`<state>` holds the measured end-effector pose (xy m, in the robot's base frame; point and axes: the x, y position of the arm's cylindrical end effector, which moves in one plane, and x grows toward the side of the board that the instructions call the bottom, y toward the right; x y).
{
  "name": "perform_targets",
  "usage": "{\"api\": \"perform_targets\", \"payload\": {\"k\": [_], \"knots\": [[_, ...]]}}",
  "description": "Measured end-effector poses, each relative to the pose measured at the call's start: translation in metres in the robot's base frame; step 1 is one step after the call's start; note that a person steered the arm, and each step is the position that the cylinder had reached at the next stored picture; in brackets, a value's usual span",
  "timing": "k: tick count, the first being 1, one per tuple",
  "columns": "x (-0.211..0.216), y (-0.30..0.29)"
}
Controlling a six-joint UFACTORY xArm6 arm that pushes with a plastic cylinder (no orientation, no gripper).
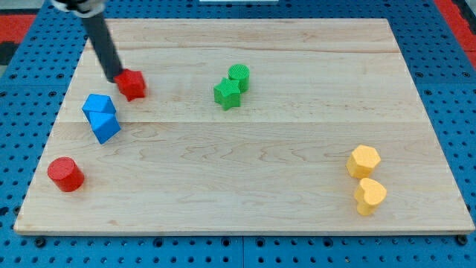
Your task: Push the red star parallel to the red circle
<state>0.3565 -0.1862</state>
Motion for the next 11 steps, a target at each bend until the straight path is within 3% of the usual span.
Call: {"api": "perform_targets", "payload": {"k": [1,2,3,4,5,6,7,9,11], "knots": [[0.024,0.047],[0.008,0.028],[0.01,0.05],[0.054,0.056],[0.061,0.065],[0.031,0.06],[0.042,0.089],[0.116,0.139],[0.153,0.122]]}}
